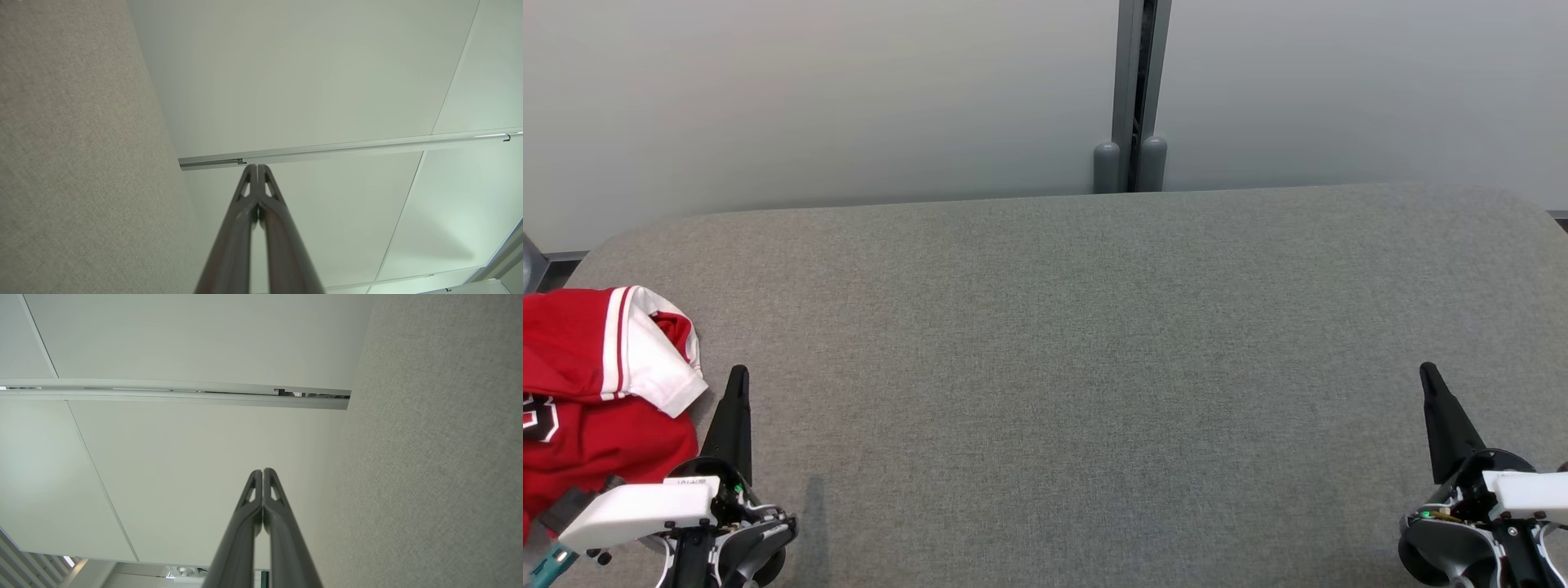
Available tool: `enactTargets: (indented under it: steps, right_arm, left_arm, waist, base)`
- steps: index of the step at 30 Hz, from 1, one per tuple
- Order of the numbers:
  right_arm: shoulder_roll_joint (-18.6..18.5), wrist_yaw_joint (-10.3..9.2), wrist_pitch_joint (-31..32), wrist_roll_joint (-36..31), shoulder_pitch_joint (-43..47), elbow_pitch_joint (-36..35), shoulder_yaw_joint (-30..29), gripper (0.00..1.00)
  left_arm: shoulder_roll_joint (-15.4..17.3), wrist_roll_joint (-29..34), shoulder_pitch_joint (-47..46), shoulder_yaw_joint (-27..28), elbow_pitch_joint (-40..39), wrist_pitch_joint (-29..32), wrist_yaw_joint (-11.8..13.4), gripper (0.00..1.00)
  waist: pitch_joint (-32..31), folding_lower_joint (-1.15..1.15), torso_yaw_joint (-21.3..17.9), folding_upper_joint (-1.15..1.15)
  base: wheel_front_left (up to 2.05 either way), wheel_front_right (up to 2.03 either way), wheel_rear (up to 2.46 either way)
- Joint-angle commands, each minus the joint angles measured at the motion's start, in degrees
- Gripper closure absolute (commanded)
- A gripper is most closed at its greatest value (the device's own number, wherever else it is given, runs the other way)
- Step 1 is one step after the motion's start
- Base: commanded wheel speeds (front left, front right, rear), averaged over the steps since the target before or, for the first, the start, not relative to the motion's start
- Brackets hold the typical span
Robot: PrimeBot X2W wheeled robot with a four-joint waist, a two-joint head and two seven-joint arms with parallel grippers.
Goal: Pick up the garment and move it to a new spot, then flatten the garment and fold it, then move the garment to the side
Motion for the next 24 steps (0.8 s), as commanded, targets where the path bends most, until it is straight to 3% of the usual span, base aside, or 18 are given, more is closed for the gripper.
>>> enactTargets:
  steps: [1, 24]
  right_arm:
    - [-0.52, 0.13, 0.2, 0.13, 0.5, -0.21, -0.05, 1.0]
    - [-0.52, 0.13, 0.2, 0.13, 0.5, -0.21, -0.05, 1.0]
  left_arm:
    - [0.33, -0.07, 0.3, 0.19, -0.17, 0.18, -0.21, 1.0]
    - [0.33, -0.07, 0.31, 0.19, -0.18, 0.18, -0.21, 1.0]
  waist:
    - [0.0, 0.0, 0.0, 0.0]
    - [0.0, 0.0, 0.0, 0.0]
  base:
    - [0.0, 0.0, 0.0]
    - [0.0, 0.0, 0.0]
